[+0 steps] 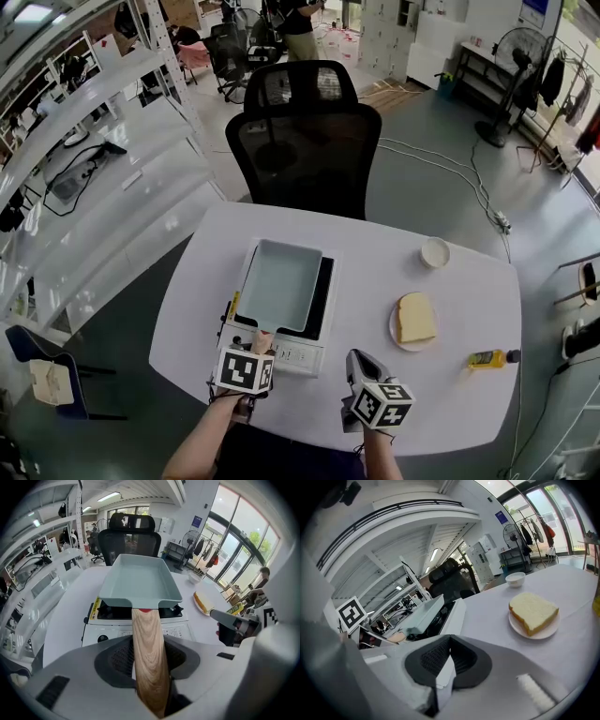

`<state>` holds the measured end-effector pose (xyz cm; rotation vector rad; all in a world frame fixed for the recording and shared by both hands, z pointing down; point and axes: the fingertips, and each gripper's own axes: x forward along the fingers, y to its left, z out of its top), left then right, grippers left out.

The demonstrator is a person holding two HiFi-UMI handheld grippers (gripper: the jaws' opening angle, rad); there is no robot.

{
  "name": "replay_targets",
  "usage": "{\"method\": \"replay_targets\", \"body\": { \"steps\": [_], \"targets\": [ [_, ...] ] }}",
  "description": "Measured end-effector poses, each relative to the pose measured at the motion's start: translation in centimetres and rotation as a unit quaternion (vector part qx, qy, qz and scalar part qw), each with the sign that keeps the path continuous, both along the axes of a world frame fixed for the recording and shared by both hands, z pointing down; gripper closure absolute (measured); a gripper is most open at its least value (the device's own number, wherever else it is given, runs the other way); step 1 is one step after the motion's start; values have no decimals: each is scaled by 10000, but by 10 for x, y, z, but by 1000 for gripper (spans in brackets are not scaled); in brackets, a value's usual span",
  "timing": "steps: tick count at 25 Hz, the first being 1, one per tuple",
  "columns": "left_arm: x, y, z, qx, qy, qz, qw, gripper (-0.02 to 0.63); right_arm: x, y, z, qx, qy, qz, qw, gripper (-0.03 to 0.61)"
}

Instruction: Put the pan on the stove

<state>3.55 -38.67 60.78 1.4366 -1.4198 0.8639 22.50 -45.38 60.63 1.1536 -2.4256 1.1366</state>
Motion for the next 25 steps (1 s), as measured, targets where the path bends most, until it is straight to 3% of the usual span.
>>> {"method": "replay_targets", "body": {
  "steps": [5, 9, 15, 25],
  "targets": [
    [2, -2, 0, 73, 382, -30, 9992, 465, -1, 0, 0, 6, -4, 27, 10000, 577],
    [11, -3, -1, 66, 820, 9, 9966, 417, 2, 1, 1, -2, 14, 52, 10000, 576],
    [13, -5, -2, 225, 1138, 51, 9932, 389, -1, 4, -2, 43, 37, 70, 10000, 577],
    [18, -13, -25, 1100, 1683, 201, 9794, 259, -6, 12, -13, 207, 173, 61, 9996, 576]
  ]
}}
